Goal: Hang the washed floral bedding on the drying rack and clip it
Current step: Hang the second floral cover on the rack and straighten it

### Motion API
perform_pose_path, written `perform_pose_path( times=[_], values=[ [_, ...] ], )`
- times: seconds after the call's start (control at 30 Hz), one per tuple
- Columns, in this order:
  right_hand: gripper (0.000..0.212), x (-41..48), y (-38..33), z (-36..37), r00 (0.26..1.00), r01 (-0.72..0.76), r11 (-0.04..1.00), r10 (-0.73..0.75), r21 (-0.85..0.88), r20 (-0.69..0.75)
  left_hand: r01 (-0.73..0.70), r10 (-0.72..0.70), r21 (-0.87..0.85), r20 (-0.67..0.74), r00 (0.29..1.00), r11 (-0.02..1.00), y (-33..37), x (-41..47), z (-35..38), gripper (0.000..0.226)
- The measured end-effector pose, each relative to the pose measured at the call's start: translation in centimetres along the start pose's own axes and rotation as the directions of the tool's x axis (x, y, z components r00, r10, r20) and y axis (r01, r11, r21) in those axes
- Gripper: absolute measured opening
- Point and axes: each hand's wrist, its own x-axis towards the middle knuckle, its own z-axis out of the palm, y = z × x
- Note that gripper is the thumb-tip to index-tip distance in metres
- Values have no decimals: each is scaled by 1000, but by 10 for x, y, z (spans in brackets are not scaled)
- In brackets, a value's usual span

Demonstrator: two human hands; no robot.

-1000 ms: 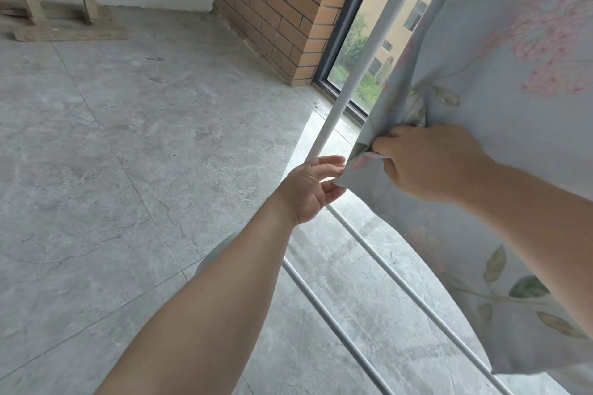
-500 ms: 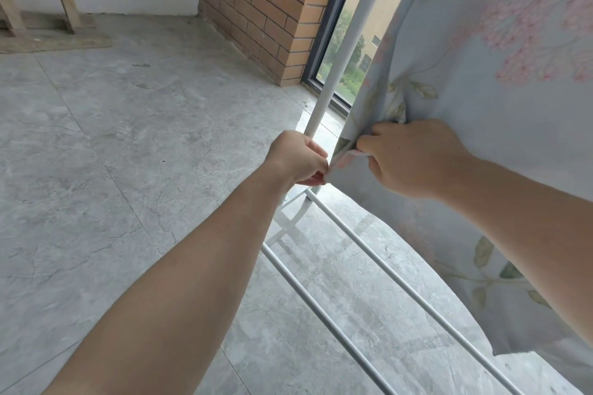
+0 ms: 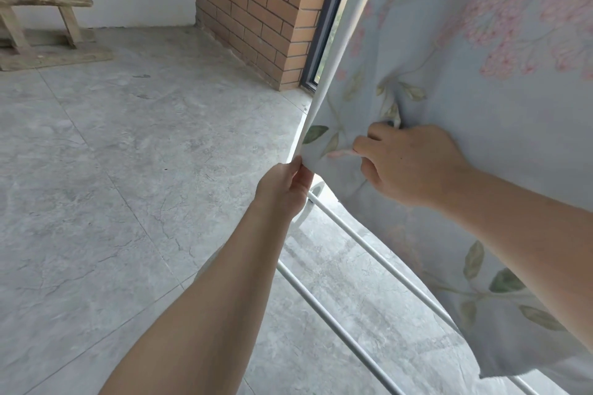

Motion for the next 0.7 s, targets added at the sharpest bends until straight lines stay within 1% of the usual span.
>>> perform_pose_path(
  times=[0.03,0.07,0.13,0.23,0.3,0.37,0.43,0.5,0.57,0.63,0.7],
  values=[
    [18,0,-1,0,1000,0,1000,0,12,-9,-30,30,26,7,1000,999,-4,2,-2,7],
    [17,1,-2,0,1000,-1,1000,1,25,-22,-64,63,52,24,998,997,-6,4,-3,13],
    [14,2,-3,0,999,-7,999,9,38,-50,-113,99,109,125,987,988,-6,7,-7,28],
    [16,3,-5,3,996,-20,999,23,41,-85,-141,77,234,263,962,962,-2,2,-18,47],
    [22,5,-8,5,995,-13,999,18,51,-100,-164,62,320,306,950,933,-1,-2,-25,50],
    [25,8,-10,7,993,-5,999,10,42,-117,-204,92,399,282,955,894,0,0,-29,45],
    [27,10,-12,9,992,-2,999,7,35,-125,-274,157,501,263,952,821,2,4,-31,35],
    [28,13,-15,10,992,-2,999,6,33,-125,-302,188,576,250,950,760,3,7,-32,29],
    [28,16,-16,12,992,18,1000,-15,24,-123,-282,173,583,237,956,762,5,8,-32,29],
    [28,19,-19,14,992,42,999,-40,18,-116,-262,153,561,233,960,785,6,6,-29,24],
    [29,21,-21,17,993,53,999,-51,12,-110,-229,122,486,242,962,843,5,5,-29,14]
  ],
)
